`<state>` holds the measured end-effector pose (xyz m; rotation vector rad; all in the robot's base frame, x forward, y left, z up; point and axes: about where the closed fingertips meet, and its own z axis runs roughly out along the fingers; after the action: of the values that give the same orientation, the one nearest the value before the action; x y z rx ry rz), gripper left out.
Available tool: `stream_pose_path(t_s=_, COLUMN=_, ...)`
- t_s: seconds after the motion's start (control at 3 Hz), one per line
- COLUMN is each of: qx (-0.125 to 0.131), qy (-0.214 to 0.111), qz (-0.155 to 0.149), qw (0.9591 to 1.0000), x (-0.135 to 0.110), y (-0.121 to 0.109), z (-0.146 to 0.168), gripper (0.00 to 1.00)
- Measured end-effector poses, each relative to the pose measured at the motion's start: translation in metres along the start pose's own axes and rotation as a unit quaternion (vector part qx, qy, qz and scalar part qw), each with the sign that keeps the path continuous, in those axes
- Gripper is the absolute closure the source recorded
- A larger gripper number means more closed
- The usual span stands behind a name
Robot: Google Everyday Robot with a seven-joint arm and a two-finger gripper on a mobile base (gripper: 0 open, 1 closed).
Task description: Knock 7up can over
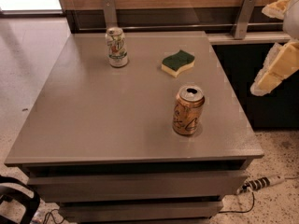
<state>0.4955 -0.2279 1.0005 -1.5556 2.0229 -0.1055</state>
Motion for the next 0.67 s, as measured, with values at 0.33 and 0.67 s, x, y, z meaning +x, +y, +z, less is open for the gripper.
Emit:
stream_pose_path(t_s=0.33, qx=0.028, qy=-0.057, qz=0.005, qw=0.998, x=-0.003, y=-0.023, z=0.018, gripper=0.0)
stream_pose_path(t_s=0.67, qx=0.048, qy=-0.117, qz=0.001, qw=0.9919, x=-0.018, y=-0.049, z=0.038, gripper=0.0)
